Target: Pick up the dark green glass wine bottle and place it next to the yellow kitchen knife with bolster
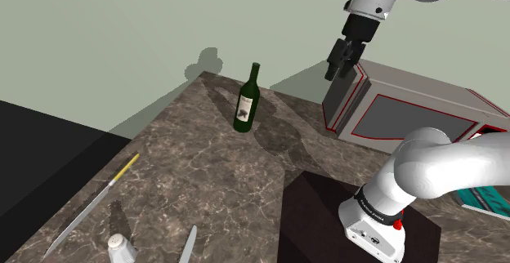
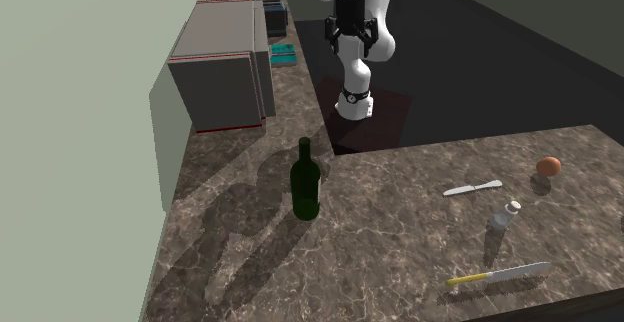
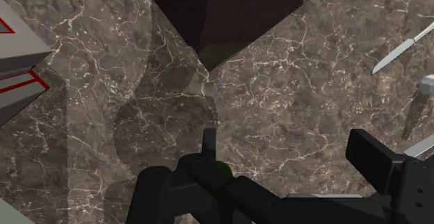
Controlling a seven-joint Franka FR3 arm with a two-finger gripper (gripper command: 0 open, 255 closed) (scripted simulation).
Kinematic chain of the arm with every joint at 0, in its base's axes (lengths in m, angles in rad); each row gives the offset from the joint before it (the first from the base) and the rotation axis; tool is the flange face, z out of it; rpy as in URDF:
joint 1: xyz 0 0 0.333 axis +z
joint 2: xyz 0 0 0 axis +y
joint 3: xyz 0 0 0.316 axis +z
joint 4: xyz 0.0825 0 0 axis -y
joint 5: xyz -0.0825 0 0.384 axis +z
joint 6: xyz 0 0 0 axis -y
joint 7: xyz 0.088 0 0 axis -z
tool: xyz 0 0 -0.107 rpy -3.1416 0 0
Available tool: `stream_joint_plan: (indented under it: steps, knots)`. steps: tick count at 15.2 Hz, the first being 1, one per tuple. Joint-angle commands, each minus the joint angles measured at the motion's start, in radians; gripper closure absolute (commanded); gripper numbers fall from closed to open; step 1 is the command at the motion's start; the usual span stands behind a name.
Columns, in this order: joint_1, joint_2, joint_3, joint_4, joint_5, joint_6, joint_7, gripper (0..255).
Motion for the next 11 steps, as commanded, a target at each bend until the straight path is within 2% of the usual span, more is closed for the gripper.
stream_joint_plan:
  steps: [1,11]
  knots:
    - [0.000,0.000,0.000,0.000,0.000,0.000,0.000,0]
    - [-0.008,0.329,0.031,0.105,-0.052,0.288,-0.019,0]
